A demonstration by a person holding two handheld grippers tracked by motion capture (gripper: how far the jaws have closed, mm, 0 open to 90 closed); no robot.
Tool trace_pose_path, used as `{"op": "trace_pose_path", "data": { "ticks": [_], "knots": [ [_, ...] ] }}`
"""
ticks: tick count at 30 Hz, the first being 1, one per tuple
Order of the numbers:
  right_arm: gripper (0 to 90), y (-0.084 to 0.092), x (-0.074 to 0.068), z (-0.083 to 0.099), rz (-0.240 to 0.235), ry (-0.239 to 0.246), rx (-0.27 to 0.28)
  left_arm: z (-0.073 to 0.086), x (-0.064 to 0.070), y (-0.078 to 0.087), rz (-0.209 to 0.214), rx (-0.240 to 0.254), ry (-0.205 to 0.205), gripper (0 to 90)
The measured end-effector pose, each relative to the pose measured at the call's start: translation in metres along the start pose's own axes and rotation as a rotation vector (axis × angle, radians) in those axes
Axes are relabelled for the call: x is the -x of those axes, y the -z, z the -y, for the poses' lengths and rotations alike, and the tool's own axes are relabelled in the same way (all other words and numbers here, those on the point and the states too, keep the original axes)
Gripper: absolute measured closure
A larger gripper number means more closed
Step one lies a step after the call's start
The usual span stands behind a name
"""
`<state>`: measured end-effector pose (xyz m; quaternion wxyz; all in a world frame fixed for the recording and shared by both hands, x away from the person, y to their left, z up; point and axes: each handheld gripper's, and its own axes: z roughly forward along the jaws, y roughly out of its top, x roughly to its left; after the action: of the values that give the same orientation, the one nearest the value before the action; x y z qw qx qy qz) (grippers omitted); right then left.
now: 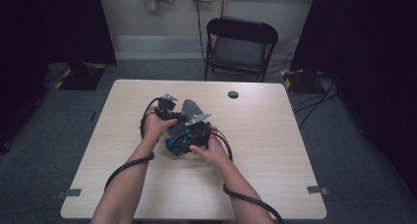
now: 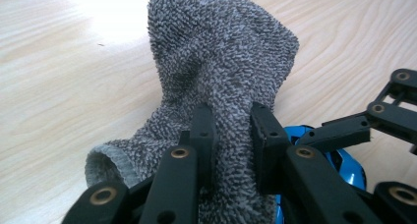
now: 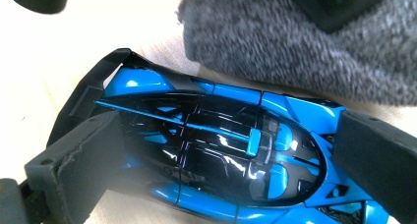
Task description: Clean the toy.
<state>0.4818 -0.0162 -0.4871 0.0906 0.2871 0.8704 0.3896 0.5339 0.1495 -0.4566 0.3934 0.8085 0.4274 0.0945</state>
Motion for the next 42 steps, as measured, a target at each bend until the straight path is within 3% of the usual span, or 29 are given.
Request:
{"op": "trace_pose_path", "data": {
  "ticks": [7, 12, 19, 25, 42],
  "knots": [
    [0.0, 0.0, 0.0, 0.0, -0.001, 0.001, 0.006, 0.004, 0.004, -0.01, 0.018, -0.033, -0.023, 74.2],
    [0.0, 0.0, 0.0, 0.0, 0.0, 0.001, 0.006, 0.009, 0.003, -0.013, 0.031, -0.032, 0.012, 73.9],
    [0.0, 0.0, 0.0, 0.0, 0.001, 0.001, 0.005, 0.012, 0.002, -0.012, 0.036, -0.041, 0.009, 74.1],
    [0.0, 0.0, 0.0, 0.0, 0.0, -0.001, 0.004, 0.015, -0.001, -0.007, 0.043, -0.063, -0.014, 74.2],
    [0.0, 0.0, -0.001, 0.0, 0.002, -0.002, 0.004, 0.03, -0.007, 0.015, 0.056, -0.092, -0.002, 74.2]
  ]
}}
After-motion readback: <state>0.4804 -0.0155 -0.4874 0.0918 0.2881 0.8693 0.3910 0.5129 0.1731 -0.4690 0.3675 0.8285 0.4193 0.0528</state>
